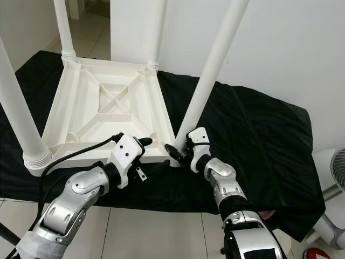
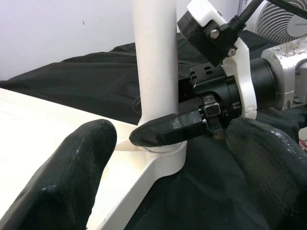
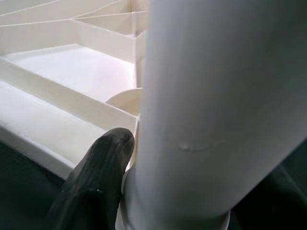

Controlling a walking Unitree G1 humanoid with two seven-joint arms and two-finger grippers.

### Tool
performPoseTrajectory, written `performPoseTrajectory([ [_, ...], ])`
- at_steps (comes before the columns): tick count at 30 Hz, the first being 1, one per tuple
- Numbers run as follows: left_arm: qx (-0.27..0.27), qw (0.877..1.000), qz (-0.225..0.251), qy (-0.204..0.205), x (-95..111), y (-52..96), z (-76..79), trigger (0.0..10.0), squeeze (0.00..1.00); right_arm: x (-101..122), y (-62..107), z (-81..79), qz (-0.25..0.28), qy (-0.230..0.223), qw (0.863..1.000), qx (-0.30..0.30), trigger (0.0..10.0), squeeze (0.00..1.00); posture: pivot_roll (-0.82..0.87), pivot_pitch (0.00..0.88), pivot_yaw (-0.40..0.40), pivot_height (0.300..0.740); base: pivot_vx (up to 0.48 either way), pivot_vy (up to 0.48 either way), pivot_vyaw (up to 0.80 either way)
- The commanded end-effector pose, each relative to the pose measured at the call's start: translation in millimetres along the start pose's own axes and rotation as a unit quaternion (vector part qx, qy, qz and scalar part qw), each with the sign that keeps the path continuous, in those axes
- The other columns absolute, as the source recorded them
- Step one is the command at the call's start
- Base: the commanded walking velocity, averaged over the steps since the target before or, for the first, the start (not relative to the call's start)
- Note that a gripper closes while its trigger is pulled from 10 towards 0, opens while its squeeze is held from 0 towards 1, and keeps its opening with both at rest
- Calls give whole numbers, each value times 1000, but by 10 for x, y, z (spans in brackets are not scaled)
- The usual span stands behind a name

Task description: Building children table

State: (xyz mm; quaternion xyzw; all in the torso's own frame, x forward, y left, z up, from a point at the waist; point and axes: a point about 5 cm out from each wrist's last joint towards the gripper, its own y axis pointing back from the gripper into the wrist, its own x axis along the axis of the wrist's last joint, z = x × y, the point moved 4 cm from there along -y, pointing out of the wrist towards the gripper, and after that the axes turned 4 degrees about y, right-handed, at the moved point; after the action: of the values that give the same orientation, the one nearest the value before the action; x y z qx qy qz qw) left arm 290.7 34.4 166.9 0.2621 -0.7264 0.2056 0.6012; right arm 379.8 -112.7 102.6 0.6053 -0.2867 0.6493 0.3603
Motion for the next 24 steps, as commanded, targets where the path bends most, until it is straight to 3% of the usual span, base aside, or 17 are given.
performPoseTrajectory([
  [1,6,1000,2,-7,13,-43,11,10000,0,-233,78,17,-43,-25,998,-23,0,0,66,0,-171,740,0,0,0],
  [3,9,1000,8,-5,37,-57,-3,10000,0,-296,91,36,-53,-43,994,-85,0,0,63,0,-180,740,0,0,0],
  [4,9,1000,8,-5,37,-57,-3,10000,0,-296,91,36,-53,-43,994,-85,0,0,63,0,-180,740,0,0,0],
  [5,12,1000,12,0,48,-59,-7,10000,0,-321,102,63,-59,-60,988,-129,0,0,62,0,-179,740,0,0,0],
  [6,12,1000,12,0,48,-59,-7,10000,0,-321,102,63,-59,-60,988,-129,0,0,62,0,-179,740,0,0,0],
  [8,13,1000,14,4,51,-55,-5,10000,0,-322,118,71,-61,-74,978,-186,0,0,58,0,-178,740,0,0,0],
  [13,12,1000,14,6,45,-53,7,10000,0,-299,130,44,-57,-72,970,-223,0,0,57,0,-179,740,0,0,0],
  [16,11,1000,14,7,41,-55,18,10000,0,-222,113,-64,-50,-79,957,-274,0,0,58,0,-184,740,0,0,0],
  [23,11,1000,14,10,42,-58,18,10000,0,-16,47,-237,-13,-86,962,-257,0,0,57,0,-182,740,0,0,0],
  [24,9,1000,14,9,38,-58,20,10000,0,25,69,-220,-1,-87,964,-250,4118,0,56,0,-182,740,0,0,0],
])
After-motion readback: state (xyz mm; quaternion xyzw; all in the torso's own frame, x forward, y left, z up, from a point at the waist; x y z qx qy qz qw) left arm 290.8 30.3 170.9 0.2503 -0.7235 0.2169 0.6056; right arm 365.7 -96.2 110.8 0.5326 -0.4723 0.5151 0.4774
